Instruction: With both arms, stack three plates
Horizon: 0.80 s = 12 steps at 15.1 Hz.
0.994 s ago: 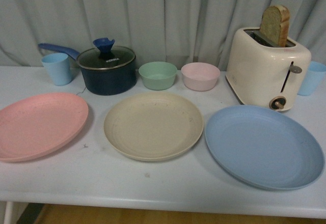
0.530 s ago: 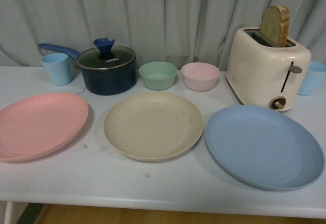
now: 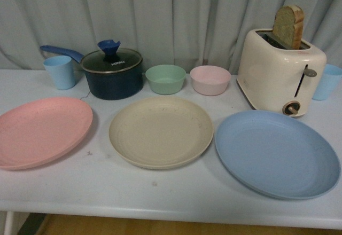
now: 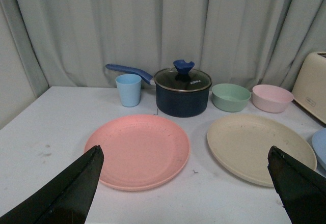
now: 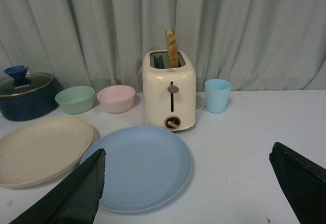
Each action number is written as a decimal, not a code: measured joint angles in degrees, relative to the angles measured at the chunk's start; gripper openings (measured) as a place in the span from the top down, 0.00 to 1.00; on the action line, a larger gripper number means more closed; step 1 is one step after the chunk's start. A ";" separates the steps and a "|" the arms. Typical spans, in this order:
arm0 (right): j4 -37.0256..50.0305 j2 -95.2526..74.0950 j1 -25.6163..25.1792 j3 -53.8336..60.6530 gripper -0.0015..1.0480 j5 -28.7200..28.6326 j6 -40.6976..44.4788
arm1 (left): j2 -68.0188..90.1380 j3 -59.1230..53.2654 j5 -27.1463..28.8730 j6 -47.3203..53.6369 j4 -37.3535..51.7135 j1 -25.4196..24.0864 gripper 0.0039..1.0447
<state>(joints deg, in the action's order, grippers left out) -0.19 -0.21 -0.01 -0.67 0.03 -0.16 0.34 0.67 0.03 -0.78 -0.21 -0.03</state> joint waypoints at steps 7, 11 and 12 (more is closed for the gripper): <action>0.00 0.00 0.00 0.00 0.06 0.00 0.02 | 0.00 0.00 0.00 -0.02 0.00 0.00 0.06; 0.00 0.00 0.00 0.00 0.06 0.00 0.00 | 0.00 0.00 0.00 -0.02 0.00 0.00 0.06; 0.00 0.00 0.00 0.00 0.06 0.00 0.00 | 0.00 0.00 0.00 -0.02 0.00 0.00 0.06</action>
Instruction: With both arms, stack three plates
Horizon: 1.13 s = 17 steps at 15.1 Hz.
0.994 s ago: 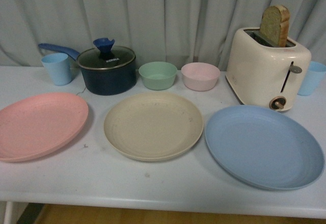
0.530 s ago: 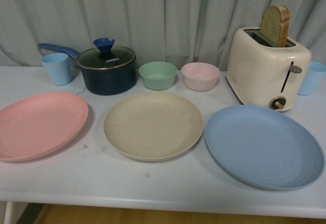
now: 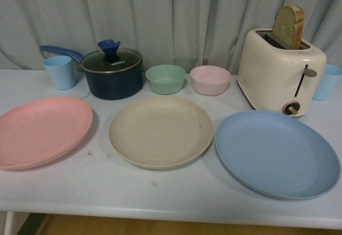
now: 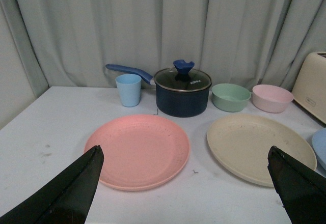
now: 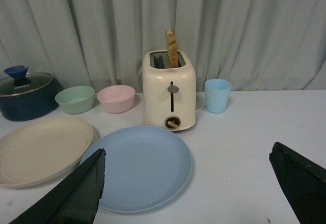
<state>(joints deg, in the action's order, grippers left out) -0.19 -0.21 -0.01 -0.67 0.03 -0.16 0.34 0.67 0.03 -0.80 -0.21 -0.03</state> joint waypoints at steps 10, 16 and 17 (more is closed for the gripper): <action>0.00 0.00 0.00 0.00 0.06 0.00 0.02 | 0.00 0.00 0.00 0.00 0.00 0.00 0.06; 0.00 0.00 0.00 0.00 0.06 0.00 0.02 | 0.00 0.00 0.00 0.00 0.00 0.00 0.06; 0.00 0.00 0.00 0.00 0.06 0.00 0.02 | 0.00 0.00 0.00 0.00 0.00 0.00 0.06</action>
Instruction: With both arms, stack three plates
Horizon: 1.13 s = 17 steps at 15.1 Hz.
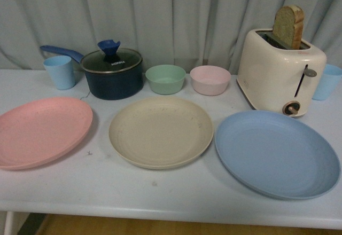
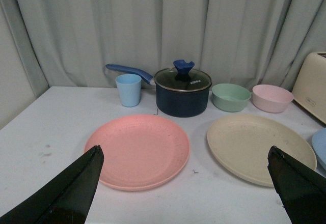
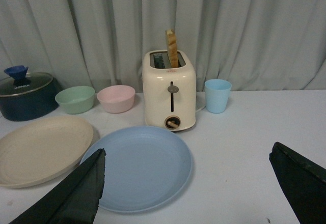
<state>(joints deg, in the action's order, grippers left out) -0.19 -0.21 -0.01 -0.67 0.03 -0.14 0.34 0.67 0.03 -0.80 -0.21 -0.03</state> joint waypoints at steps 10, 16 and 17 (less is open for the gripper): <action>-0.07 0.00 0.00 0.00 0.06 0.00 0.02 | 23.61 9.11 8.52 -6.21 0.61 -1.31 0.06; -0.02 0.00 0.00 0.00 0.06 0.00 0.02 | 85.24 40.41 -2.14 1.36 24.11 -12.15 0.06; -0.02 0.00 0.00 0.00 0.06 0.00 0.02 | 91.97 45.05 -1.40 2.01 23.15 -12.87 0.06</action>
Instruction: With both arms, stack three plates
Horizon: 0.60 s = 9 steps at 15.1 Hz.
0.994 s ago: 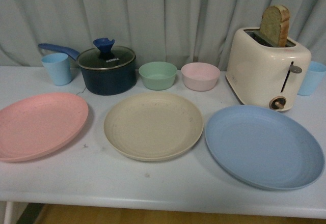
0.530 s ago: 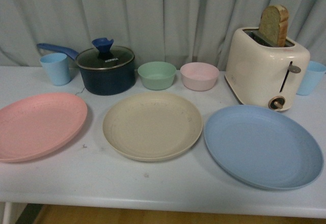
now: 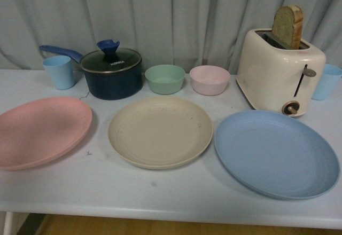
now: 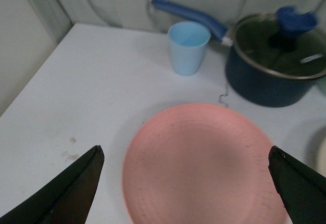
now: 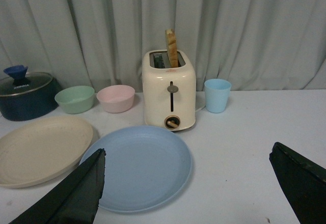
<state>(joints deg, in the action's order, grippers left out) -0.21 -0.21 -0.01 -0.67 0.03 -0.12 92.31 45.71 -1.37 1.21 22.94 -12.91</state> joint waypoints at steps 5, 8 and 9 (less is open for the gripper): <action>0.00 0.00 0.00 0.00 0.06 0.00 0.00 | 25.00 19.52 -0.11 -3.43 -4.98 -5.25 0.06; 0.00 0.00 0.00 0.00 0.06 0.00 0.00 | 33.62 23.78 2.49 -7.32 -4.44 -5.90 0.06; 0.00 0.00 0.00 0.00 0.06 0.00 0.00 | 35.26 24.39 2.84 -8.31 -4.17 -6.03 0.06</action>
<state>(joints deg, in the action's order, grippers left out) -0.21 -0.21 -0.01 -0.67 0.03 -0.12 127.57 70.11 1.48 -7.09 18.76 -18.94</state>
